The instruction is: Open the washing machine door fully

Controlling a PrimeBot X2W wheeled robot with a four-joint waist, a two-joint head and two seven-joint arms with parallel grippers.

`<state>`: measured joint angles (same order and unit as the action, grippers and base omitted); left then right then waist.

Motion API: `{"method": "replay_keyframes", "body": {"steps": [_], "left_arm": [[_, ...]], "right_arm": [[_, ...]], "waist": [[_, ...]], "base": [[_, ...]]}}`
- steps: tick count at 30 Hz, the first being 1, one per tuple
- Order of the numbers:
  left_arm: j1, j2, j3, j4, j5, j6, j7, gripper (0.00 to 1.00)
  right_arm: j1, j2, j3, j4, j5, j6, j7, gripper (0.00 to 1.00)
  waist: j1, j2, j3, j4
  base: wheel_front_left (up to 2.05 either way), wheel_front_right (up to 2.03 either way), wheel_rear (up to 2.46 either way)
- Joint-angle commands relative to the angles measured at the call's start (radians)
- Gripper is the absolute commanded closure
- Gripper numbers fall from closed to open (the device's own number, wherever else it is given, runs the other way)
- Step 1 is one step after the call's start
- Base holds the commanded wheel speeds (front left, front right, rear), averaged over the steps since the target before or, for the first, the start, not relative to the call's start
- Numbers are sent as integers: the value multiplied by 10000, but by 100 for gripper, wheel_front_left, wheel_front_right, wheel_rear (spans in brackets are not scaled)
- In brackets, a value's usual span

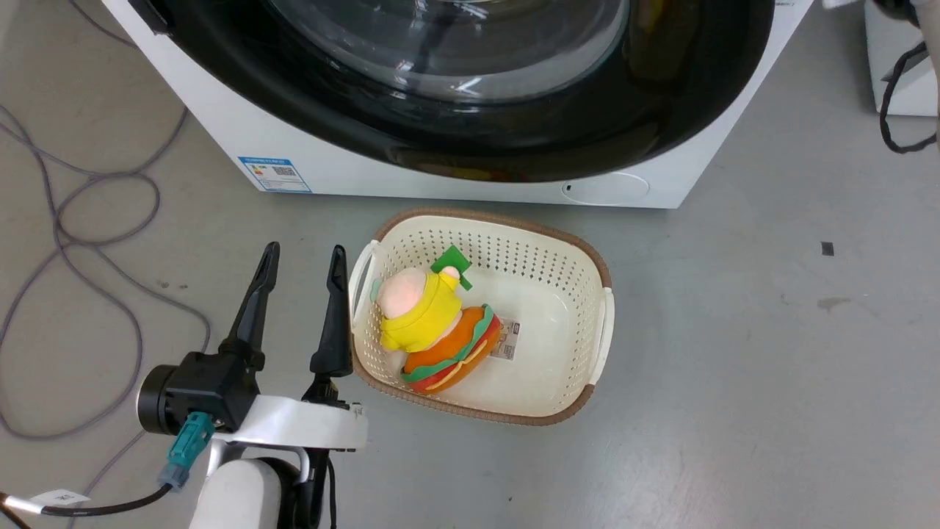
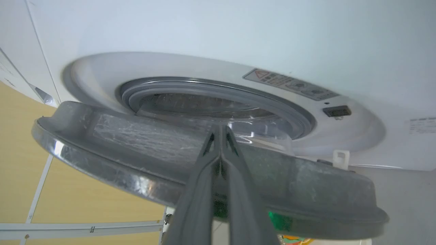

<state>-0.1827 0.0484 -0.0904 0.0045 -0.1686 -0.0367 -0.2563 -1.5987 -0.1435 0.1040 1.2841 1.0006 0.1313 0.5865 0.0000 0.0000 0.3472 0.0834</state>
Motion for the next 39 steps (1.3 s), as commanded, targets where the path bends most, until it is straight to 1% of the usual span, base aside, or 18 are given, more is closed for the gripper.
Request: {"method": "replay_keyframes", "body": {"steps": [1, 9, 12, 29, 39], "left_arm": [[-71, 19, -31, 25, -23, 51, -55, 0], [-55, 19, -77, 129, -78, 73, -55, 0], [-42, 18, -92, 178, -84, 78, -55, 0], [494, 18, -294, 521, -44, 205, -55, 0], [1156, 23, -354, 904, 207, 143, -55, 0]], "right_arm": [[250, 105, -4, 66, -60, -6, 148, 100], [518, 130, -18, 66, -100, -6, 1108, 100], [527, 103, 111, -126, -94, -6, 1675, 100], [2969, 251, 219, -1485, 651, -6, 3264, 100], [4839, 406, 246, -2511, 1130, -6, 4046, 100]], "waist": [[0, 0, -22, -3], [0, 0, -194, -6], [0, 0, -300, 10], [0, 0, -1362, 101], [0, 0, -2369, 237]], "base": [[0, 0, 0], [0, 0, 0], [0, 0, 0], [0, 0, 0], [0, 0, 0]]}}
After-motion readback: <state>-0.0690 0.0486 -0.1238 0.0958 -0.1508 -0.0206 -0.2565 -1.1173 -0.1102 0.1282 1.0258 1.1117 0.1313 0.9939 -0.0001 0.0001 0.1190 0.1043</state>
